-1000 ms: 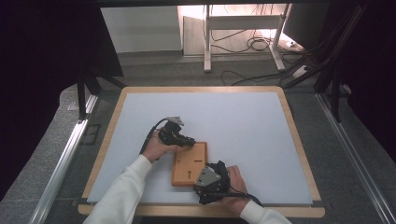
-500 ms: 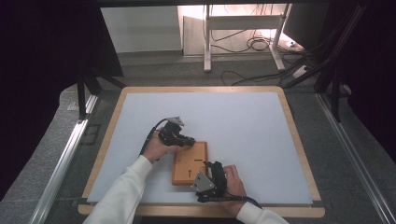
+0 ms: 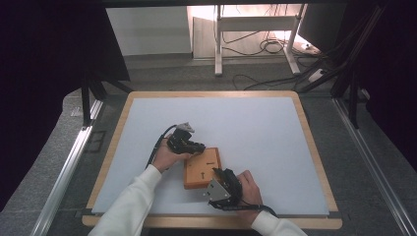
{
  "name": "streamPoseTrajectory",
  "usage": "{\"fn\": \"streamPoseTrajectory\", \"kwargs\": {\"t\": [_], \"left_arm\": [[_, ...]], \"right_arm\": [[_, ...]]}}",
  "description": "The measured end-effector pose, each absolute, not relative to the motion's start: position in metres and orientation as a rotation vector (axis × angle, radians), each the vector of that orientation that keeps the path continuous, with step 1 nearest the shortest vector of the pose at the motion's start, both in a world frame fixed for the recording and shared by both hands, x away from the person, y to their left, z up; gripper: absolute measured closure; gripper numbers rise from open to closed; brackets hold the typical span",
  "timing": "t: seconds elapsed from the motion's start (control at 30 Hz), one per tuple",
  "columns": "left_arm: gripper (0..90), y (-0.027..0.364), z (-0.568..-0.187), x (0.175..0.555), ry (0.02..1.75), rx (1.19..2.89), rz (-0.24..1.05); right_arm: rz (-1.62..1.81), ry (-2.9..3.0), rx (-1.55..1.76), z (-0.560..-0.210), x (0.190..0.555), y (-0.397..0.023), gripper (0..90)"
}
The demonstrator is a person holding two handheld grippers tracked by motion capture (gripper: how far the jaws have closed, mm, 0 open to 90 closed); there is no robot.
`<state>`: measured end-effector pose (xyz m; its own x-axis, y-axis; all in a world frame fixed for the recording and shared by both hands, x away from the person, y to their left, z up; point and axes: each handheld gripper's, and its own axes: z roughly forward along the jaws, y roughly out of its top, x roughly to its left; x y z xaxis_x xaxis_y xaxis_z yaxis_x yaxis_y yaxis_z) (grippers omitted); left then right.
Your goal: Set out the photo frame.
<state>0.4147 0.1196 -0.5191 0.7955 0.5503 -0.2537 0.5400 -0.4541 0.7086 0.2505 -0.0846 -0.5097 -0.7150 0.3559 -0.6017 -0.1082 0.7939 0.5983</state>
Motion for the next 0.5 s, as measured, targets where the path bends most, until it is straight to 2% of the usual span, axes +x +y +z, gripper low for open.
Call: {"fn": "streamPoseTrajectory", "kwargs": {"t": [0.17,0.37,0.5], "left_arm": [[80.5,0.121,-0.520,0.416,0.818,2.128,0.022],[78.7,0.123,-0.520,0.416,0.818,2.118,0.013],[70.9,0.129,-0.517,0.416,0.835,2.079,-0.002]], "right_arm": [[0.778,2.201,0.148,-0.502,0.251,-0.085,49.6],[0.774,2.191,0.135,-0.498,0.252,-0.084,52.5],[0.772,2.187,0.127,-0.495,0.253,-0.084,54.1]]}}
